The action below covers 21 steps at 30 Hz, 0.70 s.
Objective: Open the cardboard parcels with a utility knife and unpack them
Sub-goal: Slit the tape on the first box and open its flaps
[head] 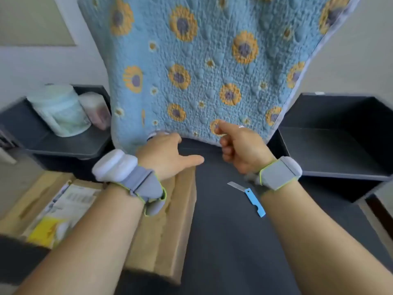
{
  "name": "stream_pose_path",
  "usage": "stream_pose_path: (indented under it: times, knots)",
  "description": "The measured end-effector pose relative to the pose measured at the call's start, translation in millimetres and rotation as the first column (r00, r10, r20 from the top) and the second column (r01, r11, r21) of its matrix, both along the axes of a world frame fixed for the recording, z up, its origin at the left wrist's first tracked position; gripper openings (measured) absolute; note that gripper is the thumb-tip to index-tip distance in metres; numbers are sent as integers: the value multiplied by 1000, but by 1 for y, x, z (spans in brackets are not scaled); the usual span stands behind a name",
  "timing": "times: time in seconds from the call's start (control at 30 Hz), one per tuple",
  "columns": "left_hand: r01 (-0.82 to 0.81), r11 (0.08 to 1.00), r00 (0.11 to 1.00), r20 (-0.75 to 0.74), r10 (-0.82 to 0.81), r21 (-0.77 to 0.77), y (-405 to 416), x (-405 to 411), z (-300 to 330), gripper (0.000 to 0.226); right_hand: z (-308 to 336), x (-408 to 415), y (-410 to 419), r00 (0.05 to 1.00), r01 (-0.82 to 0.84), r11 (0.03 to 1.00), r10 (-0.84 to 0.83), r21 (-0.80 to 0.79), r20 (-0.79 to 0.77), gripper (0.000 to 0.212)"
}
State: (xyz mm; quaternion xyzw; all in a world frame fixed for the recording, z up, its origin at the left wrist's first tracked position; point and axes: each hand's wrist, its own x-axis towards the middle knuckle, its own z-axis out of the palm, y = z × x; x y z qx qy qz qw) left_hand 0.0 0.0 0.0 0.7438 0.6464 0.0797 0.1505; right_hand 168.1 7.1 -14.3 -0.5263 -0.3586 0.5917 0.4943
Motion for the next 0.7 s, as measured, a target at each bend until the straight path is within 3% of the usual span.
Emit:
stream_pose_path:
  times: [0.07, 0.17, 0.27, 0.37, 0.5, 0.6, 0.7]
  knots:
    - [2, 1000, 979, -204, -7, -27, -16, 2, -17, 91, -32, 9, -18, 937, 18, 993, -57, 118, 344, 20]
    - [-23, 999, 939, -343, 11, -30, -33, 4, -22, 102, -69, 25, -37, 664, -80, 980, -83, 181, 743, 8]
    - [9, 999, 927, -375, -27, -49, -39, 10, -20, 99, -88, 37, -45, 344, -94, 995, -1, 35, 939, 25]
    - [54, 997, 937, -343, -69, -54, -40, 19, -20, 95, -107, 46, -48, 91, -71, 993, 96, -90, 991, 26]
    - [175, 982, 968, -171, -185, -74, -38, 32, -25, 103, -120, 55, -49, 25, -51, 975, 217, -215, 976, 20]
    - [319, 941, 942, -74, -328, -112, -37, 38, -26, 108, -119, 59, -51, -16, -93, 977, 193, -194, 981, 17]
    - [471, 873, 879, -23, -477, -129, -32, 48, -25, 111, -118, 63, -51, 29, -85, 983, 166, -163, 986, 25]
